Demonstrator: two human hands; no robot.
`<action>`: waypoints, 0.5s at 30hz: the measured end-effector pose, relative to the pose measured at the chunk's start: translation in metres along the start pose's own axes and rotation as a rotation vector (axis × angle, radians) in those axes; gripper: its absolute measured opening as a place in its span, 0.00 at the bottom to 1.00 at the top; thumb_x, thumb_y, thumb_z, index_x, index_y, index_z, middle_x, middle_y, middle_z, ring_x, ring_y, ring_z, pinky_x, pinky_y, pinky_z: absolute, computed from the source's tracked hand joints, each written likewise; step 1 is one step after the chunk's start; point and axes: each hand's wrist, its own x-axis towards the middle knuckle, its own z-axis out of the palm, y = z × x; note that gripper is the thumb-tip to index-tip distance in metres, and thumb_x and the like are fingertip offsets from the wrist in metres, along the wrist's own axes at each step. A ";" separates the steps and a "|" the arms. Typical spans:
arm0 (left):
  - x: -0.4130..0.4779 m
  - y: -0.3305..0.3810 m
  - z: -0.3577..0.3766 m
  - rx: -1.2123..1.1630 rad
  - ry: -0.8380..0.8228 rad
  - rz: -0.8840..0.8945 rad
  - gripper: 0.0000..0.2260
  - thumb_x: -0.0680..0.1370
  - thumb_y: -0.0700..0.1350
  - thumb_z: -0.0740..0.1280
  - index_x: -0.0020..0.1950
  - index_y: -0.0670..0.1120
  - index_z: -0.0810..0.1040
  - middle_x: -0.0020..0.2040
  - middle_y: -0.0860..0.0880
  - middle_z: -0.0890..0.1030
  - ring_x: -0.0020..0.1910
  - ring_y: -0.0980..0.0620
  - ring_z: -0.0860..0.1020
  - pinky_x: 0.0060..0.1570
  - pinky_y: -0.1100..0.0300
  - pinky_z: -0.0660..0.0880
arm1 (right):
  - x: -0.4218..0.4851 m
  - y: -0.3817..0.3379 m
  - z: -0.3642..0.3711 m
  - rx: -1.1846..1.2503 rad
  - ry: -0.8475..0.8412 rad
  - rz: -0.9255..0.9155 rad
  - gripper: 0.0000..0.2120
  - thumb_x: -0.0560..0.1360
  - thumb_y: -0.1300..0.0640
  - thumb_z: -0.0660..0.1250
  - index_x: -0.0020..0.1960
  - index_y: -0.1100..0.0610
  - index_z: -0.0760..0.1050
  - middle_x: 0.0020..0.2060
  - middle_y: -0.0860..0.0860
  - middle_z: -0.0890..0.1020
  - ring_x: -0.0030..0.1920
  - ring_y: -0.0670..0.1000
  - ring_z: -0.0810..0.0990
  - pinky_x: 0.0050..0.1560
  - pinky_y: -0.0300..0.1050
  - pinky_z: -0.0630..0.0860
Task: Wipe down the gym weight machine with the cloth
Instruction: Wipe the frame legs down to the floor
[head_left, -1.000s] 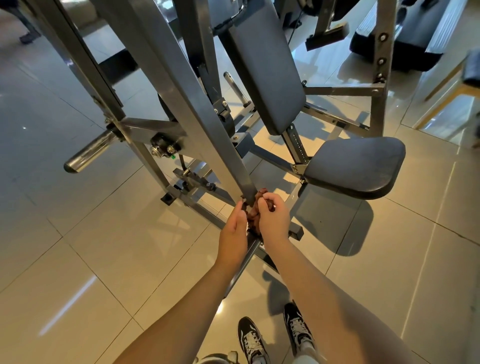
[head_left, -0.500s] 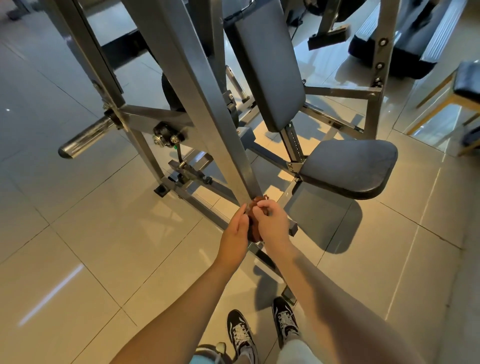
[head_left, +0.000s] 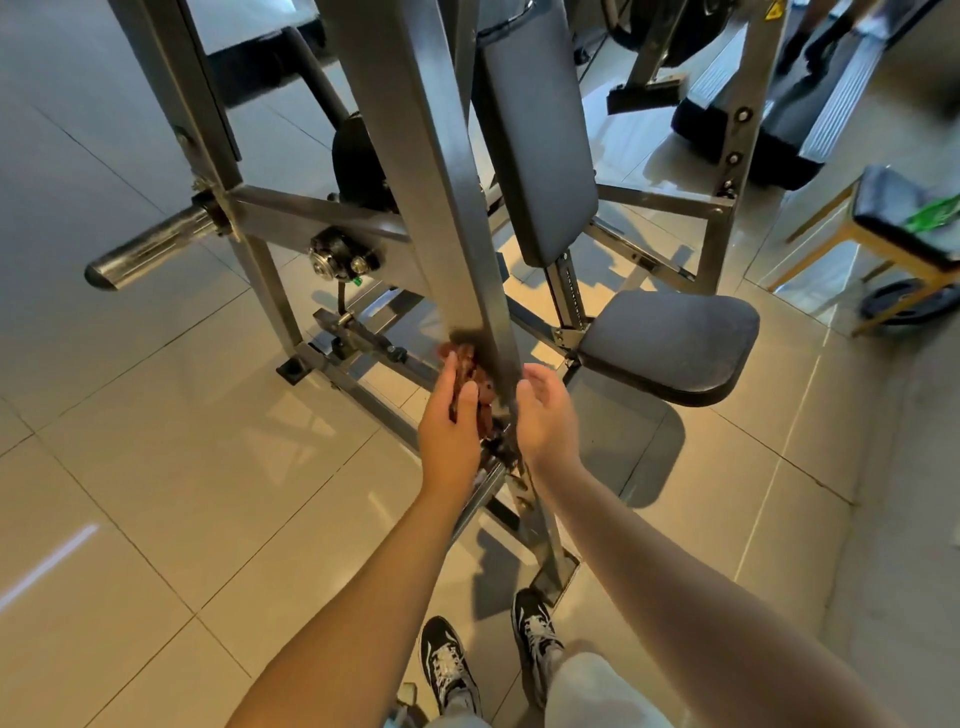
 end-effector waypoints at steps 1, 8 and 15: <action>0.003 0.001 0.008 0.017 -0.002 0.033 0.20 0.86 0.50 0.58 0.79 0.60 0.65 0.71 0.57 0.74 0.63 0.63 0.74 0.58 0.70 0.74 | 0.003 -0.001 -0.001 -0.001 -0.001 -0.016 0.11 0.86 0.55 0.57 0.64 0.51 0.74 0.56 0.47 0.80 0.57 0.46 0.79 0.56 0.41 0.77; -0.016 -0.036 0.038 0.001 -0.059 -0.114 0.20 0.86 0.44 0.58 0.78 0.55 0.67 0.62 0.58 0.78 0.62 0.58 0.77 0.60 0.69 0.75 | 0.008 0.021 -0.002 0.000 -0.116 0.111 0.14 0.85 0.52 0.57 0.69 0.46 0.73 0.59 0.47 0.81 0.61 0.50 0.80 0.63 0.57 0.79; -0.011 -0.014 0.036 0.046 0.002 -0.018 0.20 0.86 0.48 0.58 0.79 0.56 0.64 0.68 0.60 0.74 0.63 0.63 0.69 0.61 0.68 0.69 | 0.008 0.026 -0.008 -0.031 -0.146 0.169 0.15 0.85 0.52 0.58 0.69 0.46 0.74 0.60 0.48 0.81 0.61 0.50 0.80 0.62 0.55 0.81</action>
